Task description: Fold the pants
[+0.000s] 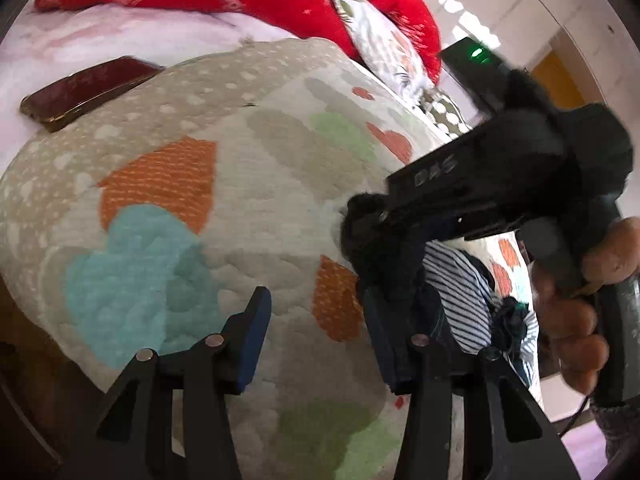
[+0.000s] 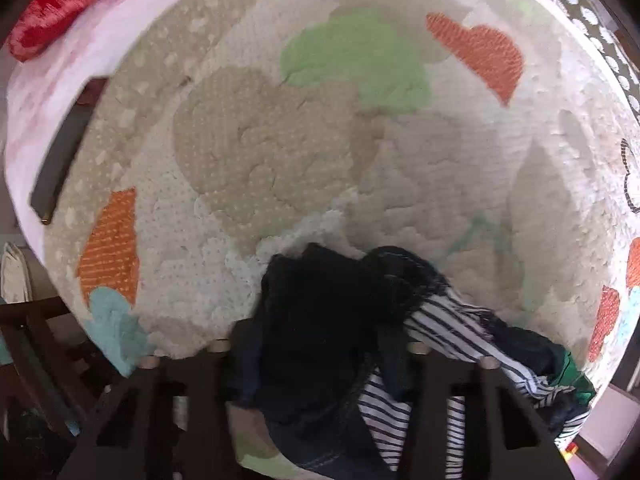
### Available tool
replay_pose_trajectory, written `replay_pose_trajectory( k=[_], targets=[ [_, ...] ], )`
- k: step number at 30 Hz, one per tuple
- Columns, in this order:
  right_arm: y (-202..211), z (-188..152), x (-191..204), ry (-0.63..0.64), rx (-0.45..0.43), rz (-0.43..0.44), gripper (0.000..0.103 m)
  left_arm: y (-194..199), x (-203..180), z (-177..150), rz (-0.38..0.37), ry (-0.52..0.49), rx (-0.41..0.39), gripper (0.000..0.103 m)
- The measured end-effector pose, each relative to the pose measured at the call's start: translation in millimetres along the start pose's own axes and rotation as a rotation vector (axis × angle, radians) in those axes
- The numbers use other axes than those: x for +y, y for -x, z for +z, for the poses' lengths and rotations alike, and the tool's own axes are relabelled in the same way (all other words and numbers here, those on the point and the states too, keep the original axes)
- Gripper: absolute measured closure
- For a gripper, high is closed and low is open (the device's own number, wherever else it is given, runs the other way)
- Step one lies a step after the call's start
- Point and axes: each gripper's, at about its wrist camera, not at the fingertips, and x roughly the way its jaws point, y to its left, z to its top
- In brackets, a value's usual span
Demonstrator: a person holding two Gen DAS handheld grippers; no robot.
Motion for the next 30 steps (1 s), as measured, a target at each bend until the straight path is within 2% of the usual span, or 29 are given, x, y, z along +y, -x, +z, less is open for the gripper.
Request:
replay_pose_trajectory(
  k=[2, 4, 5, 7, 9, 11, 12, 13, 16, 19, 24, 30],
  targets=[
    [13, -10, -11, -0.017, -0.051, 0.068, 0.073, -2, -6, -3, -0.020, -0.011, 0.002, 0.056],
    [23, -19, -20, -0.020, -0.089, 0.106, 0.075, -8, -19, -5, -0.042, -0.046, 0.009, 0.056],
    [28, -25, -26, -0.029, -0.104, 0.133, 0.075, -10, -23, -6, -0.041, -0.065, 0.012, 0.056],
    [35, -34, -39, -0.041, -0.131, 0.175, 0.076, -16, -39, -8, -0.022, -0.129, 0.010, 0.048],
    [39, -40, -49, -0.057, -0.147, 0.205, 0.076, -23, -49, -7, -0.007, -0.163, 0.014, 0.049],
    [46, -44, -55, -0.076, -0.161, 0.231, 0.077, -29, -56, -5, -0.017, -0.171, 0.048, 0.071],
    [49, -48, -60, -0.082, -0.169, 0.242, 0.077, -30, -59, -4, -0.035, -0.169, 0.066, 0.089],
    [50, -50, -66, -0.088, -0.175, 0.256, 0.077, -28, -65, -3, -0.049, -0.177, 0.078, 0.093],
    [61, -60, -78, -0.098, -0.208, 0.296, 0.078, -20, -83, -4, -0.028, -0.234, 0.062, 0.093],
    [74, -73, -94, -0.121, -0.257, 0.350, 0.078, -15, -103, -8, -0.031, -0.294, 0.061, 0.093],
    [92, -100, -126, -0.163, -0.329, 0.392, 0.078, -13, -146, -17, -0.047, -0.404, 0.068, 0.093],
    [103, -137, -181, -0.255, -0.381, 0.431, 0.078, -26, -188, -32, -0.085, -0.484, 0.118, 0.093]
  ],
)
